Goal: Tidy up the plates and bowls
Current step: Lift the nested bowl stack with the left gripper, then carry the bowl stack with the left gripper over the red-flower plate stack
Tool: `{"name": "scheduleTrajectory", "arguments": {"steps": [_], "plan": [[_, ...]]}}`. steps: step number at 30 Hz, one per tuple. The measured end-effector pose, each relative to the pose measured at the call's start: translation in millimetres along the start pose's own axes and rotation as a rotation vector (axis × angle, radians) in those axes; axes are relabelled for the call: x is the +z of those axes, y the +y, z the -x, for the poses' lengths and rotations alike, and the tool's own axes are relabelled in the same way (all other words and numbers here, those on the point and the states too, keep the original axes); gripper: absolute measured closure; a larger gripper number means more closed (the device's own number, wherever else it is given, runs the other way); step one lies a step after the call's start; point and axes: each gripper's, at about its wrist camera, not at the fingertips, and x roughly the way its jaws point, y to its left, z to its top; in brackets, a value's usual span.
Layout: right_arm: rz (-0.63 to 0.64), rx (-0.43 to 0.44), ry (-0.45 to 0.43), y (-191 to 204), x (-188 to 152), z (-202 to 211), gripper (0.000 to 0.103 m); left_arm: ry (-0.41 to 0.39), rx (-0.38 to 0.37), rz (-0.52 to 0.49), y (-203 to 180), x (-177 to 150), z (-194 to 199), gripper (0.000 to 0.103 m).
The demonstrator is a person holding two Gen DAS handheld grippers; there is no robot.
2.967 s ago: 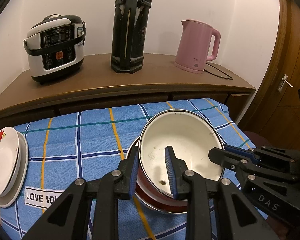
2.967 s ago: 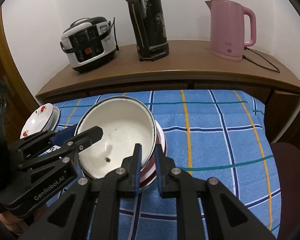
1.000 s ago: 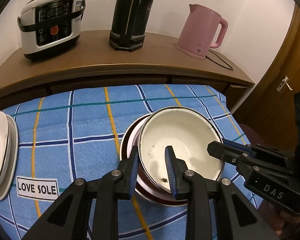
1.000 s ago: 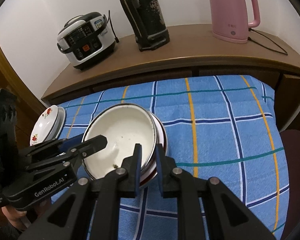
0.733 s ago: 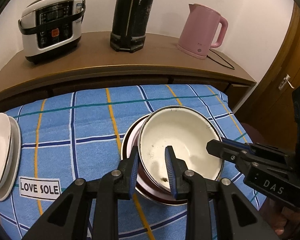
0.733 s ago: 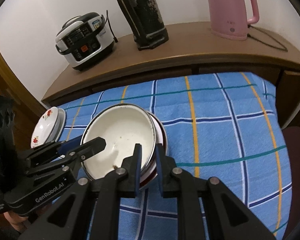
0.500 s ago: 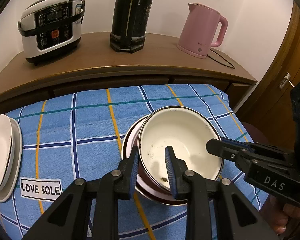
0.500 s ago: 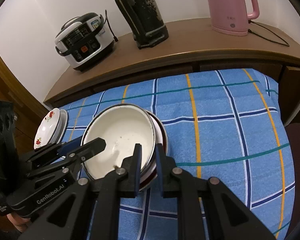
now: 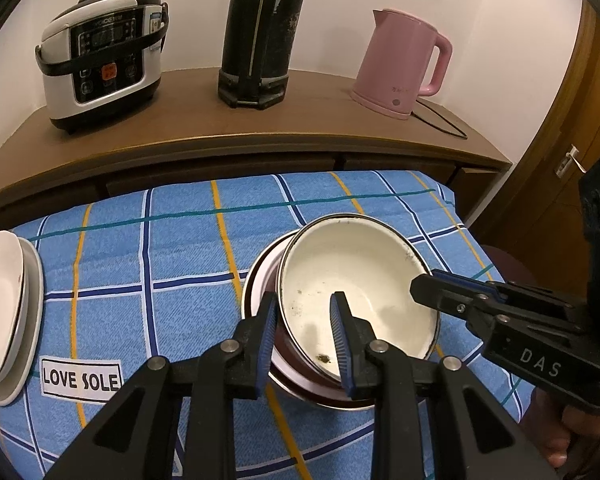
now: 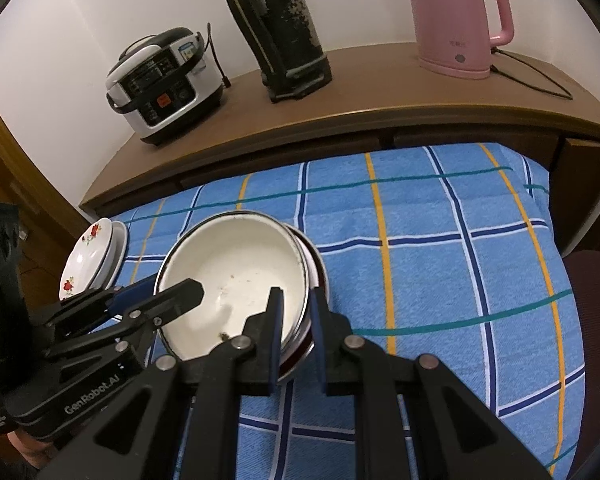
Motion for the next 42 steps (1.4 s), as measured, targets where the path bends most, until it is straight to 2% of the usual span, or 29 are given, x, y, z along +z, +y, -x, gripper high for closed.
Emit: {"name": "scheduleTrajectory", "arguments": {"steps": [5,6,9,10,12,14,17,23,31,33,37,38,39,42], "plan": [[0.003,-0.008,-0.018,-1.7,-1.4,-0.4,0.087,-0.012,0.01,-0.019,-3.3,-0.3,1.3,0.072],[0.005,-0.011,-0.023,-2.0,-1.9,0.0,0.083,-0.016,0.009,-0.021,-3.8,-0.4,1.9,0.071],[0.014,-0.021,-0.055,-1.9,-2.6,5.1,0.055,-0.026,0.017,-0.033,-5.3,-1.3,4.8,0.064],[0.021,-0.031,-0.077,-1.3,-2.7,10.1,0.051,-0.037,0.02,-0.035,-5.5,-1.6,8.2,0.062],[0.033,-0.045,-0.106,-0.2,-2.6,17.1,0.047,-0.072,0.022,-0.039,-5.2,-1.5,17.6,0.048],[0.032,-0.06,-0.122,-2.1,-2.9,22.0,0.044,-0.12,-0.007,-0.033,-2.9,-0.7,30.5,0.039],[0.014,-0.06,-0.114,-8.3,-5.2,22.2,0.044,-0.169,0.007,-0.042,0.6,-1.4,42.5,0.036],[-0.004,-0.05,-0.101,-12.0,-10.0,15.6,0.044,-0.099,-0.008,0.021,16.0,-13.6,20.4,0.036],[0.0,-0.061,-0.11,-8.1,-13.1,5.6,0.044,-0.099,-0.006,0.073,19.3,-15.9,5.6,0.036],[0.003,-0.06,-0.105,-5.6,-13.5,0.2,0.048,-0.084,-0.002,0.079,19.4,-16.7,-1.4,0.036],[0.019,-0.055,-0.069,-0.2,-17.1,-13.1,0.074,-0.061,-0.007,0.082,19.0,-18.8,-12.1,0.036],[0.017,-0.064,-0.072,0.2,-17.8,-14.0,0.077,-0.051,-0.012,0.087,19.2,-19.4,-15.0,0.037],[0.018,-0.068,-0.077,0.5,-18.5,-13.8,0.077,-0.043,-0.021,0.095,19.7,-19.8,-17.9,0.048],[0.003,-0.075,-0.087,1.3,-18.5,-15.1,0.079,-0.037,0.003,0.102,17.9,-20.3,-22.0,0.055]]}}
